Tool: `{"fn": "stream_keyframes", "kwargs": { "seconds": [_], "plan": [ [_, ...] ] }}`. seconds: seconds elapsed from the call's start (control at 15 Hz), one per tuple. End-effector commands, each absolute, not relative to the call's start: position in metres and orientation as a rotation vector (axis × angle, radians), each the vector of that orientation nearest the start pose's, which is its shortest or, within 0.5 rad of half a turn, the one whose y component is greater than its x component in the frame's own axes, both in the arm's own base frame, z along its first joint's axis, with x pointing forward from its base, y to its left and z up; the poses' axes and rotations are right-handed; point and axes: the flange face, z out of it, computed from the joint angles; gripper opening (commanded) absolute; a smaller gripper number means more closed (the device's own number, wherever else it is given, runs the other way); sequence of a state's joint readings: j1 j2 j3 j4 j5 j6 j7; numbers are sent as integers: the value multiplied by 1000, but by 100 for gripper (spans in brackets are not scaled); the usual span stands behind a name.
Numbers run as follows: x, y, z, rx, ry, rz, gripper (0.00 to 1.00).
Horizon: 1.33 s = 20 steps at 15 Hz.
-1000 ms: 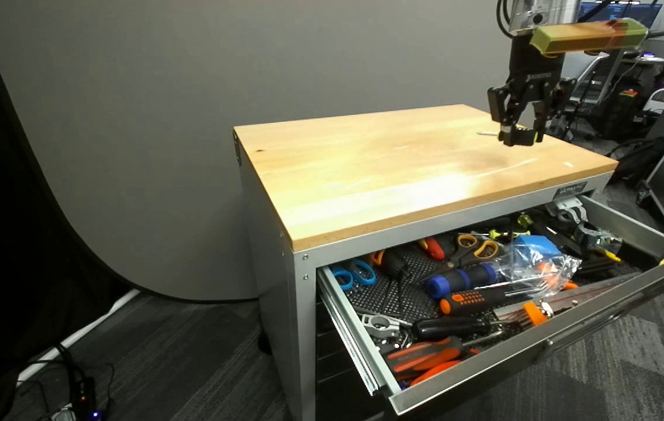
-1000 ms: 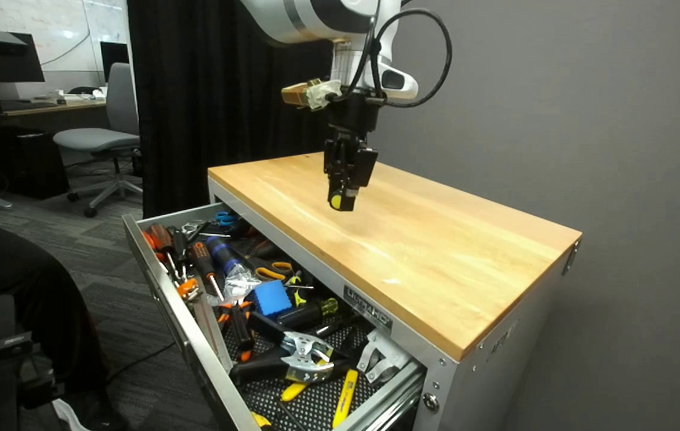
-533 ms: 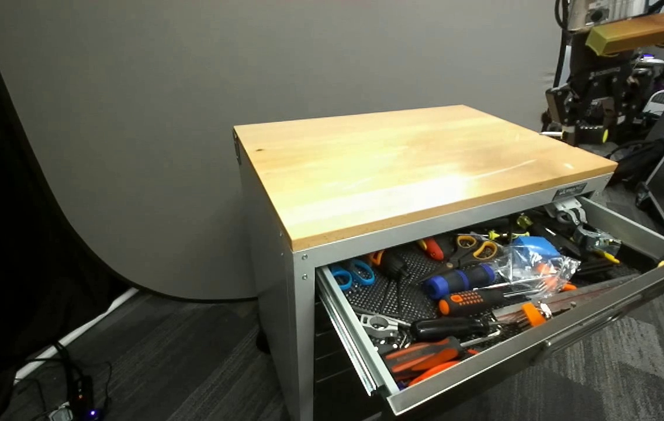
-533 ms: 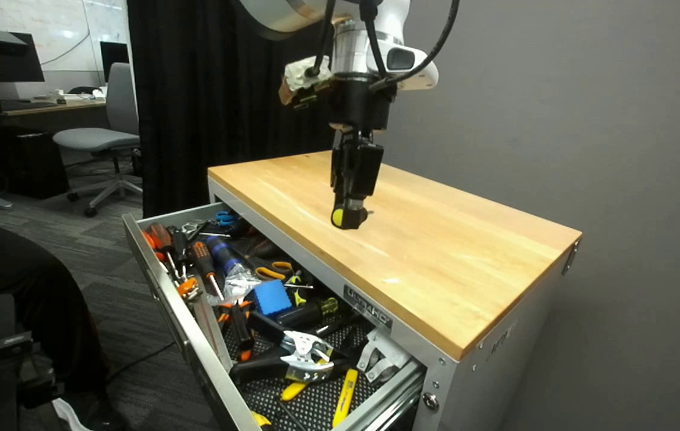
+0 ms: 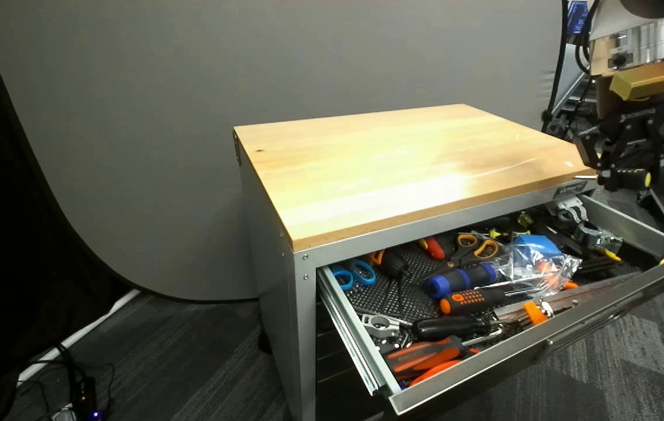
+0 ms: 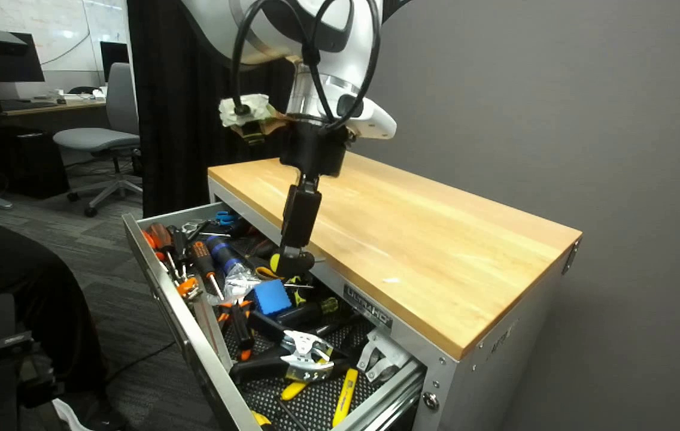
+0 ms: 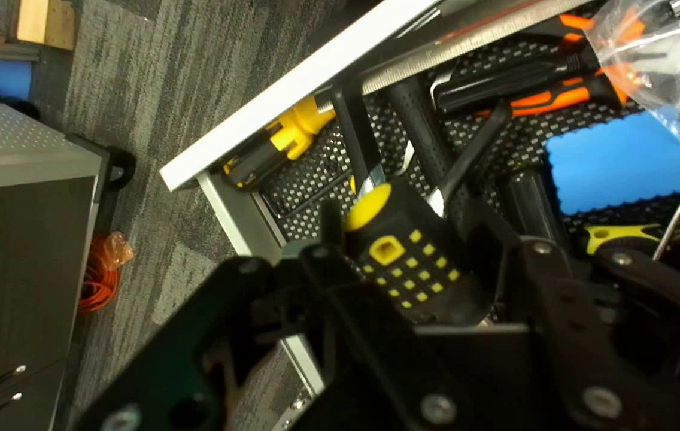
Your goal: Pick up the screwdriver and place it in the drawer, then close the drawer
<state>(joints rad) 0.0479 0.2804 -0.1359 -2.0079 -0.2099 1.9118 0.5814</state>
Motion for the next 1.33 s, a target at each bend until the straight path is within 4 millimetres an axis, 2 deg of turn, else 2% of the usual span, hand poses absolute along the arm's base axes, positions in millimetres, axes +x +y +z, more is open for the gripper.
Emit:
{"fn": "stream_keyframes", "kwargs": {
  "seconds": [0.0, 0.33, 0.4, 0.47, 0.67, 0.93, 1.27],
  "plan": [
    [534, -55, 294, -3179, 1068, 447, 27],
    [543, -41, 275, -3160, 1090, 355, 27],
    [543, -39, 273, -3158, 1088, 365, 67],
    [542, -37, 270, -3156, 1088, 377, 77],
    [539, -31, 266, -3134, 1078, 424, 99],
    [528, -34, 266, -3118, 1029, 532, 100],
    [514, -53, 276, -3077, 995, 645, 100]
  ]
}}
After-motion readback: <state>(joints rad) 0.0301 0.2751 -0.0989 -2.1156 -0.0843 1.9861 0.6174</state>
